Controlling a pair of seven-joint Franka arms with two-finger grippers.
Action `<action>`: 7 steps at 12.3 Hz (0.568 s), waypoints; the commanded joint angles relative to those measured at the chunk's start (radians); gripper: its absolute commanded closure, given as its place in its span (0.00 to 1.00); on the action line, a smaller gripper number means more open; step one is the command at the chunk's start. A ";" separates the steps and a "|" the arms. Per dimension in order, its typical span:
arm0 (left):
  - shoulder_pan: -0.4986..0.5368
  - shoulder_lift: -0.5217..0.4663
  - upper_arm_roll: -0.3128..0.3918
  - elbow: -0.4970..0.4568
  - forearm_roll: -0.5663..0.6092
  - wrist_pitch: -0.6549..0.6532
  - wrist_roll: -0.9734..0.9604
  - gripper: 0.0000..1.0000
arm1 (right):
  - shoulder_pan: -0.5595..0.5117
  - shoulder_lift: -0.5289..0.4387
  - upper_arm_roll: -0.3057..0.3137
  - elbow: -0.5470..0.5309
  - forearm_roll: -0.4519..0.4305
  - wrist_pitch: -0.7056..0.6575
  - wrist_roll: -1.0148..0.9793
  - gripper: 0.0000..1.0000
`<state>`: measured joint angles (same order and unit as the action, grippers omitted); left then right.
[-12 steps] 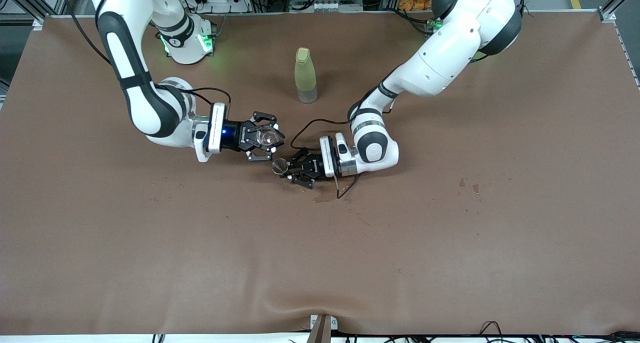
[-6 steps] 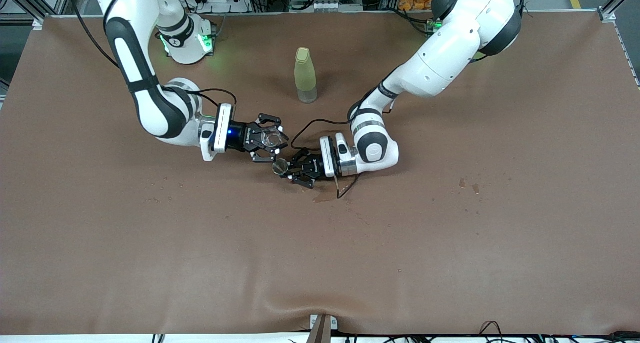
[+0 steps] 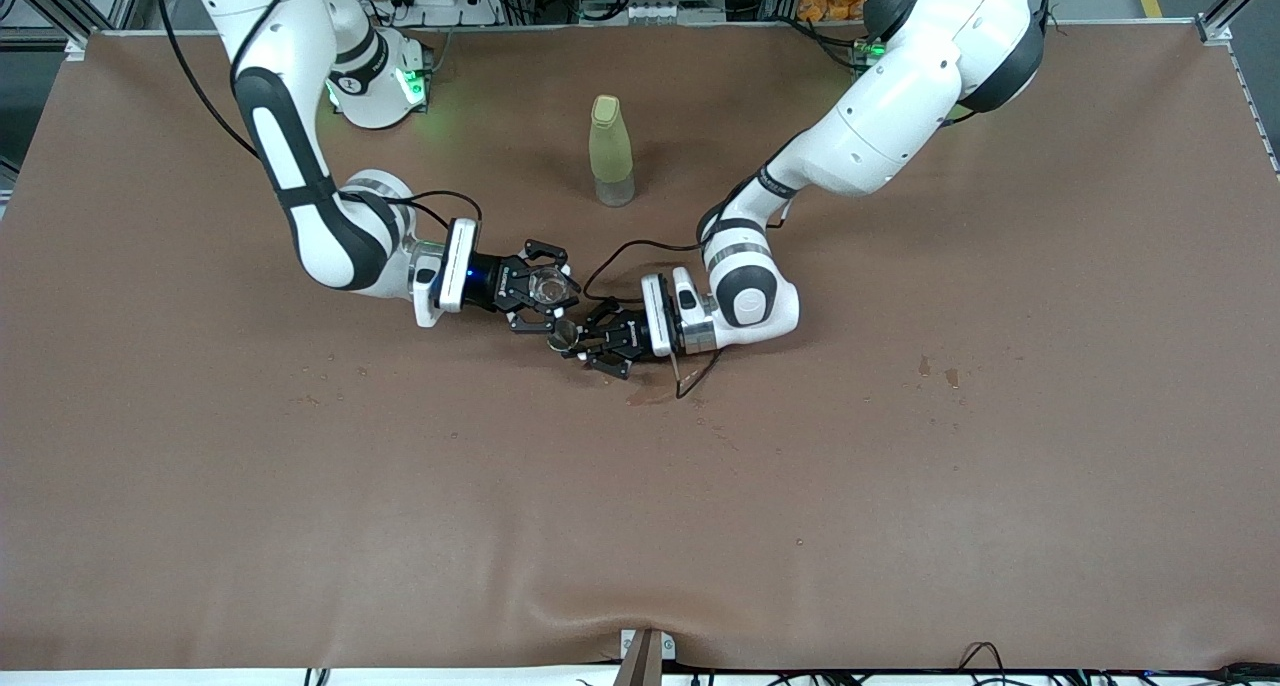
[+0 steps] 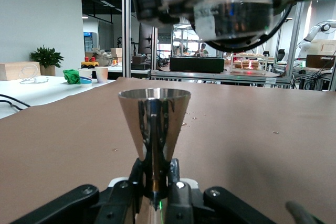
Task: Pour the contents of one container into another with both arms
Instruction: 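Carry the beaker with the right gripper toward the held jigger, then tilt the beaker with the right gripper, pouring into the jigger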
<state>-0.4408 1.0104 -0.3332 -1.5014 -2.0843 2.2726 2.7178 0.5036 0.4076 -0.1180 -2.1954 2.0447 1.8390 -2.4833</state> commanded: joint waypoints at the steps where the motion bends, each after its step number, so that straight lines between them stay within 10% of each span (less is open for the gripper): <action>1: 0.002 0.004 -0.006 0.006 -0.040 -0.001 0.073 1.00 | 0.013 -0.003 0.008 -0.006 0.041 0.002 -0.022 1.00; 7: 0.004 0.004 -0.006 0.004 -0.039 -0.002 0.073 1.00 | 0.015 0.003 0.015 -0.015 0.045 -0.001 0.053 1.00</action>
<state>-0.4398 1.0104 -0.3328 -1.5007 -2.0843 2.2726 2.7178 0.5047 0.4214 -0.0996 -2.1961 2.0586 1.8390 -2.4747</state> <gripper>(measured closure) 0.793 0.828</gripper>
